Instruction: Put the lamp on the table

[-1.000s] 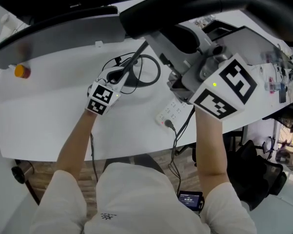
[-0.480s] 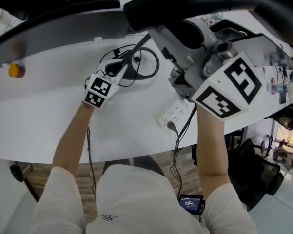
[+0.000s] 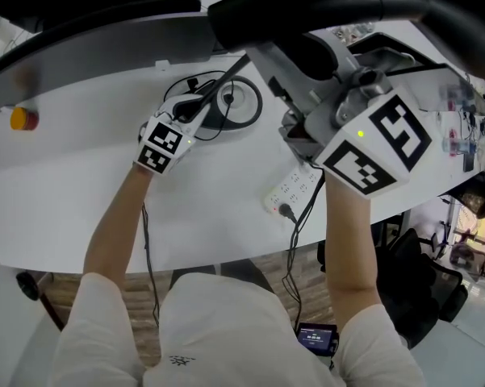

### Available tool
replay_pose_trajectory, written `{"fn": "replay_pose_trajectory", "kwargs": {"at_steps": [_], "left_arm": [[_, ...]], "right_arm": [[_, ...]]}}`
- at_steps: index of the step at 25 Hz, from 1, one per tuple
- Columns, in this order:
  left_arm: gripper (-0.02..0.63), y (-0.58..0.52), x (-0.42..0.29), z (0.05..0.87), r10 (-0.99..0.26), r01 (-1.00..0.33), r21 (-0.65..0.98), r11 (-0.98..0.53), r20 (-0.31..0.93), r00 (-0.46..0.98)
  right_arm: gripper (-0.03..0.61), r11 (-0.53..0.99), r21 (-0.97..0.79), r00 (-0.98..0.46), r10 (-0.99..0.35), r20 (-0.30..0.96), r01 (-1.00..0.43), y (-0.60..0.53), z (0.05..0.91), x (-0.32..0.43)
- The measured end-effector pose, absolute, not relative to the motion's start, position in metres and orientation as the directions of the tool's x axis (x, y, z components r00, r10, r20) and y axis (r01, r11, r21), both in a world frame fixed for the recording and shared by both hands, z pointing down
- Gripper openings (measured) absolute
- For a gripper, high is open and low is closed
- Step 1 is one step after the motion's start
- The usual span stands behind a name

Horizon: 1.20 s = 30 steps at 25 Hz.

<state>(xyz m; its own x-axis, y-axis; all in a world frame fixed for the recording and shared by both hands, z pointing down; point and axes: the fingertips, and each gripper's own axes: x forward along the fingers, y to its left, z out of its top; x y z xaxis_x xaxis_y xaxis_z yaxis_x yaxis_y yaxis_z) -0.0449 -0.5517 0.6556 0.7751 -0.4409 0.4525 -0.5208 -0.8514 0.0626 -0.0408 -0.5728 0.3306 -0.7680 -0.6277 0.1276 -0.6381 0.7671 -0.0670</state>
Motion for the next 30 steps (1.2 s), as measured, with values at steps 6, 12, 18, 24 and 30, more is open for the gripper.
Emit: {"fn": "replay_pose_trajectory", "kwargs": {"at_steps": [6,12,18,24,30], "left_arm": [[0.029,-0.561,-0.046,0.666,-0.421,-0.508,0.078,-0.858,0.46,0.782],[0.03,-0.57,-0.047,0.672,-0.413,-0.497,0.08,-0.864,0.45,0.791],[0.031,-0.577,-0.051,0.678,-0.415,-0.497,0.081,-0.864,0.446,0.793],[0.031,-0.577,-0.05,0.68,-0.411,-0.492,0.085,-0.866,0.439,0.799],[0.031,-0.58,-0.055,0.685,-0.412,-0.498,0.098,-0.861,0.44,0.798]], "right_arm": [[0.031,0.761,-0.065,-0.761,-0.633,0.142,-0.645,-0.582,0.341,-0.042],[0.031,0.759,-0.061,-0.757,-0.636,0.148,-0.649,-0.587,0.347,-0.044],[0.029,0.761,-0.061,-0.76,-0.633,0.148,-0.645,-0.593,0.351,-0.05],[0.029,0.768,-0.056,-0.766,-0.624,0.153,-0.638,-0.593,0.355,-0.057],[0.029,0.773,-0.053,-0.769,-0.619,0.161,-0.633,-0.598,0.358,-0.068]]}}
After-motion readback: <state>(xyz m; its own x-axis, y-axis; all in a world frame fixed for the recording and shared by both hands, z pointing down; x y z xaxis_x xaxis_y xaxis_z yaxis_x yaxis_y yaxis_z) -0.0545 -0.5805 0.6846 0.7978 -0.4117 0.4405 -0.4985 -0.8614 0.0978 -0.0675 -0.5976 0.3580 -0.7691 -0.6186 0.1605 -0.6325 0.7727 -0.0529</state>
